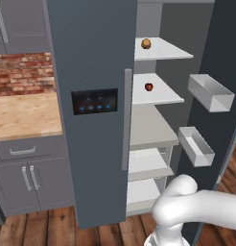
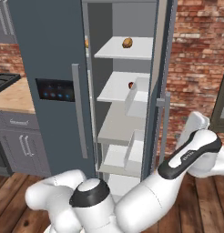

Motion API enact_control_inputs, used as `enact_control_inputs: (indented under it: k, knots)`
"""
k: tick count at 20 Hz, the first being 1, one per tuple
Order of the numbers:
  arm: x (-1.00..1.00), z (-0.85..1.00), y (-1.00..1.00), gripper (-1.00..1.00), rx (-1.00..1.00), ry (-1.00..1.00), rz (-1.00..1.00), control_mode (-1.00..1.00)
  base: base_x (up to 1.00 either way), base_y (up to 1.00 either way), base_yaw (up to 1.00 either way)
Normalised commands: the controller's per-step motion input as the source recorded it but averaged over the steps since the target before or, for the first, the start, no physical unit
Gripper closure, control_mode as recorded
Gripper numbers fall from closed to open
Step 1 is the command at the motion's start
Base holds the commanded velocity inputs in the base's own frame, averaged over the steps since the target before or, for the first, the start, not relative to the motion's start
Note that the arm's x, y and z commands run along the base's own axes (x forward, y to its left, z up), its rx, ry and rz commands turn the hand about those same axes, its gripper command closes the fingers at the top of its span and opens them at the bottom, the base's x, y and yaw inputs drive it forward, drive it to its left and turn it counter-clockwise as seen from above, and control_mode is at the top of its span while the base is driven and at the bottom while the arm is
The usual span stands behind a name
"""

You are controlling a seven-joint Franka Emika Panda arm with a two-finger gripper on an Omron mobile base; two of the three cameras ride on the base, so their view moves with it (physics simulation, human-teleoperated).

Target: Pick up the frozen chicken drumstick from the freezer, place it on any shelf in the fridge, and close the fridge and freezer doors when done.

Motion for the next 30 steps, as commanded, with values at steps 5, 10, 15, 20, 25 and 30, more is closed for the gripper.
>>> enact_control_inputs:
  k: [5,10,15,20,25,30]
  knots:
    - [0.13,-0.01,0.37,-1.0,-0.02,-0.04,0.26,-1.0,0.0,0.0,0.0]
    - [0.0,0.0,0.96,-1.0,-0.11,0.0,0.22,-1.0,0.0,0.0,0.0]
    - [0.0,0.0,1.0,-1.0,-0.13,-0.01,0.19,-1.0,0.0,0.0,0.0]
    - [-0.28,0.0,1.0,-1.0,-0.15,-0.1,0.15,-1.0,0.0,0.0,0.0]
    - [-0.05,0.01,0.98,-1.0,-0.08,-0.13,0.05,-1.0,0.0,0.0,0.0]
    - [0.12,0.03,0.57,-1.0,-0.02,-0.08,-0.07,-1.0,0.0,0.0,0.0]
